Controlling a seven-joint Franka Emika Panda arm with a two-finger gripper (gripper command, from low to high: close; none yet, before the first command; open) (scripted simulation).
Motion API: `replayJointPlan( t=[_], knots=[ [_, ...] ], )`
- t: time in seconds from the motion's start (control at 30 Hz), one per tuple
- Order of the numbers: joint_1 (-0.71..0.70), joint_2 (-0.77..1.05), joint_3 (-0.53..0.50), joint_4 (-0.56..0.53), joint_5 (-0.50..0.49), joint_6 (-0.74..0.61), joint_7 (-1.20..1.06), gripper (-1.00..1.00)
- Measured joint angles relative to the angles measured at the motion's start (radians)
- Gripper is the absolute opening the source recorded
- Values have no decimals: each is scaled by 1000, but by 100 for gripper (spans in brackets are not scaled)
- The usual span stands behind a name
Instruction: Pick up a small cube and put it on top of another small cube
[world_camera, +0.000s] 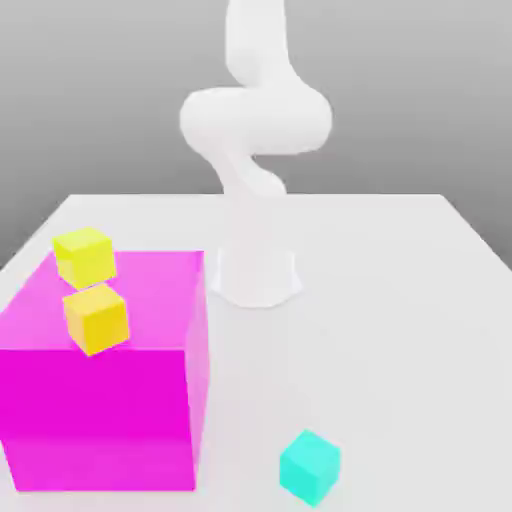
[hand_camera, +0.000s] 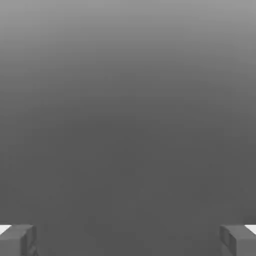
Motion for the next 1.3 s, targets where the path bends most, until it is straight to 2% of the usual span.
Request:
replayJointPlan(
  t=[0.37,0.67,0.83,1.0,1.13,1.3],
  knots=[
    [9,320,19,-47,-285,64,-399,0],
    [44,564,-24,-91,-385,136,-813,0],
    [56,684,-37,-121,-372,197,-1091,0],
    [52,788,-20,-156,-310,270,-1403,0],
    [30,857,23,-186,-223,332,-1680,0],
    [-35,920,132,-224,-65,406,-2062,0]
  ],
)
